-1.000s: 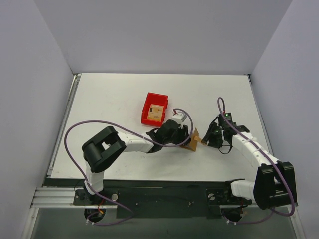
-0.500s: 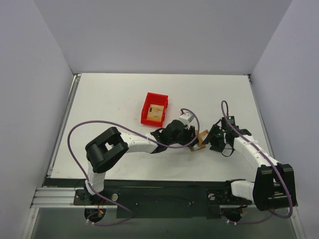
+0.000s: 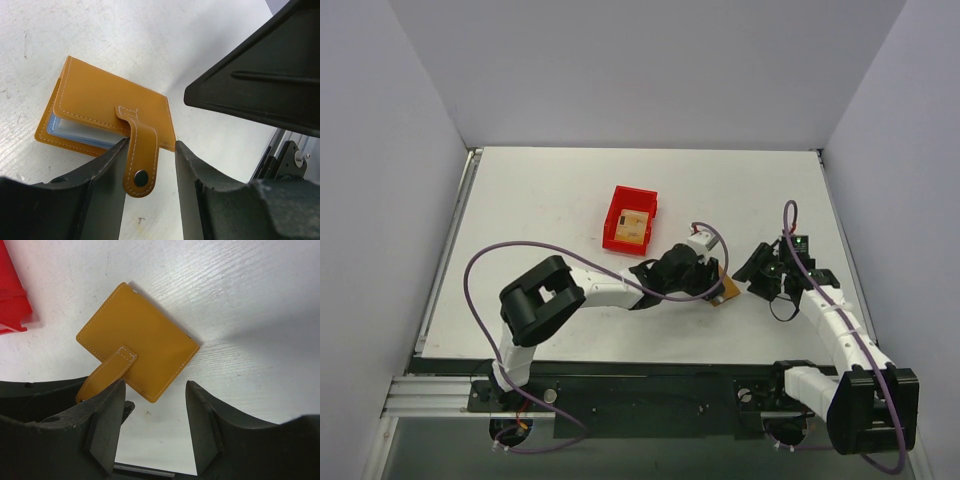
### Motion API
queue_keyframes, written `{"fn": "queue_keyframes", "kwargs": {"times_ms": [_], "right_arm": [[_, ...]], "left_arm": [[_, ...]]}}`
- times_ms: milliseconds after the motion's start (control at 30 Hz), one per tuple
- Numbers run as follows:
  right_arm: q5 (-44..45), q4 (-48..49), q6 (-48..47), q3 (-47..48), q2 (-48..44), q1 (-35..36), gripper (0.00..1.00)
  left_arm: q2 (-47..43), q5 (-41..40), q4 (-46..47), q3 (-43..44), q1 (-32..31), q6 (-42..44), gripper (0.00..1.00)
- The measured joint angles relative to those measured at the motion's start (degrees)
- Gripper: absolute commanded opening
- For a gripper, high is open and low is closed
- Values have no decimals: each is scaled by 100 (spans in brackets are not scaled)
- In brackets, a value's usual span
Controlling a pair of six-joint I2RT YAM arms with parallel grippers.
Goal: Put the credit cards into the card holder
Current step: Open the card holder at the center of the board.
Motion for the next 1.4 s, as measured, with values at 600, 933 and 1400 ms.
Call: {"fn": "queue_keyframes", "kwargs": {"times_ms": [600, 933, 1400], "right_arm": [[-55, -46, -48, -17, -9, -26, 47], [-66, -46, -118, -17, -11, -33, 46], [-348, 0, -398, -17, -20, -28, 47]], "left_arm": [[267, -468, 293, -57, 87, -579, 52], [442, -901, 540, -83, 144, -861, 38], [365, -448, 448, -168, 450, -911, 0]]}}
